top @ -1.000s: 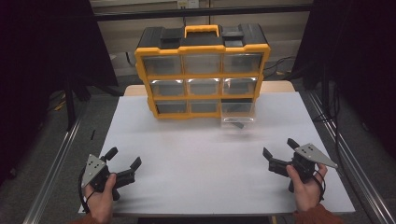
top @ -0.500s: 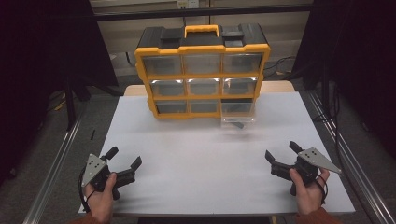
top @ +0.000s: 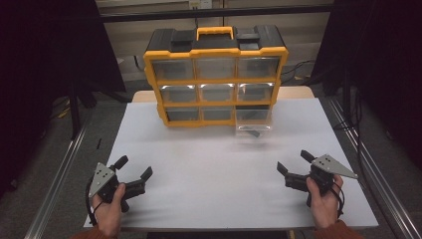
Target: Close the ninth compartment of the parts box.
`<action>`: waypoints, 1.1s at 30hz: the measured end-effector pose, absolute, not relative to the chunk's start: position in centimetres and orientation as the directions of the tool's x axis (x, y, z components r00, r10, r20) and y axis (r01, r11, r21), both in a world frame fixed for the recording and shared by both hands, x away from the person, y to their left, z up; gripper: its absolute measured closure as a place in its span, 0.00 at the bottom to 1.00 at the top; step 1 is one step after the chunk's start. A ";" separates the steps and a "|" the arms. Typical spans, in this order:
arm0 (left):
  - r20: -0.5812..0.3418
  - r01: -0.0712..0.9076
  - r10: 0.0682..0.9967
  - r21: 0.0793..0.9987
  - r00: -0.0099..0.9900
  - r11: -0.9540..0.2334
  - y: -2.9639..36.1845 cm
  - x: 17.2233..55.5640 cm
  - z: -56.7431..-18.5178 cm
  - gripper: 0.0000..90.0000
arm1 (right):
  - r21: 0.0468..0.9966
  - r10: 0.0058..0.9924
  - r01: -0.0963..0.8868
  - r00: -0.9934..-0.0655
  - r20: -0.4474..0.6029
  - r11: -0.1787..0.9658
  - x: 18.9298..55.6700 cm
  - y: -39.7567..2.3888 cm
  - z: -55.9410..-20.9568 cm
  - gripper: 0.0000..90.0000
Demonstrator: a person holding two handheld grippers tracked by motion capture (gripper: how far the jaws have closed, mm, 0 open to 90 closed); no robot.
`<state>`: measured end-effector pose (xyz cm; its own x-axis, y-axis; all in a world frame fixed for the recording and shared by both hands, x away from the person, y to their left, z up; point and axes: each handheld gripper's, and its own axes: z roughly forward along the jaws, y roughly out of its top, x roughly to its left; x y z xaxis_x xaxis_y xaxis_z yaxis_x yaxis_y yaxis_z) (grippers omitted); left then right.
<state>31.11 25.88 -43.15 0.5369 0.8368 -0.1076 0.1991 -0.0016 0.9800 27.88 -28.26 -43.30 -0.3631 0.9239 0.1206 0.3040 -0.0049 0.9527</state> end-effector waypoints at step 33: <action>-0.108 0.203 0.834 0.979 0.541 -0.005 25.7 31.3 -43.2 0.02 | 0.949 0.770 0.291 -0.632 0.095 0.122 32.0 -24.0 -43.2 0.07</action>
